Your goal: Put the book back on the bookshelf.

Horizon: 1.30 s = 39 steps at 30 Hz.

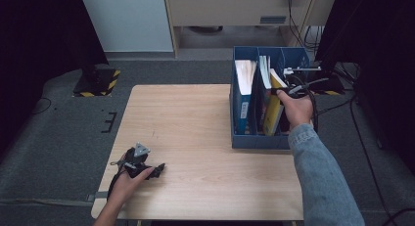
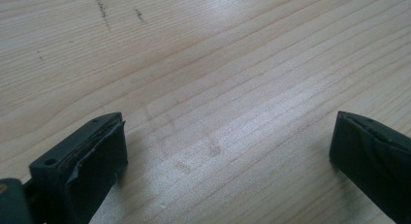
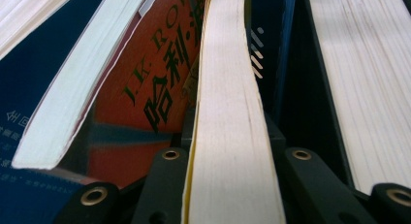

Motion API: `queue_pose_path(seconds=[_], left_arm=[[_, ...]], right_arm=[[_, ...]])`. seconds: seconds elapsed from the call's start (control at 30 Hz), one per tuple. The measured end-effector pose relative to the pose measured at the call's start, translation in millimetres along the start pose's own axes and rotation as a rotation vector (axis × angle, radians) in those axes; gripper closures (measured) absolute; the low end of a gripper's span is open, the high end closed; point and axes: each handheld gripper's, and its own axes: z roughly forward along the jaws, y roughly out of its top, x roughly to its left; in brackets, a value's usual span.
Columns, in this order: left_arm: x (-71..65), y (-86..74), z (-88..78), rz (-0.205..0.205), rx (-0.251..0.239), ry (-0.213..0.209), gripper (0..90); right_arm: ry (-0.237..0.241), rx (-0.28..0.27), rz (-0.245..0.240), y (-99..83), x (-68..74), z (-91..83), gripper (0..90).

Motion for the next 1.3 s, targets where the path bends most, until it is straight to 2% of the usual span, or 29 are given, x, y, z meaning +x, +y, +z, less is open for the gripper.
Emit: queue_pose_path(seconds=[0.37,1.03,1.3], left_arm=[[-0.5,0.3,0.3,-0.002,-0.001,0.000,0.0],[-1.1,0.5,0.6,-0.002,-0.002,-0.001,0.0],[-1.3,0.5,0.6,-0.002,-0.002,-0.001,0.0]], right_arm=[[-0.015,0.025,-0.022,1.0,0.0,-7.7,71.7],[-0.007,0.046,-0.051,8.1,5.0,-18.5,70.8],[-0.020,0.045,-0.052,11.0,6.6,-20.4,74.0]])
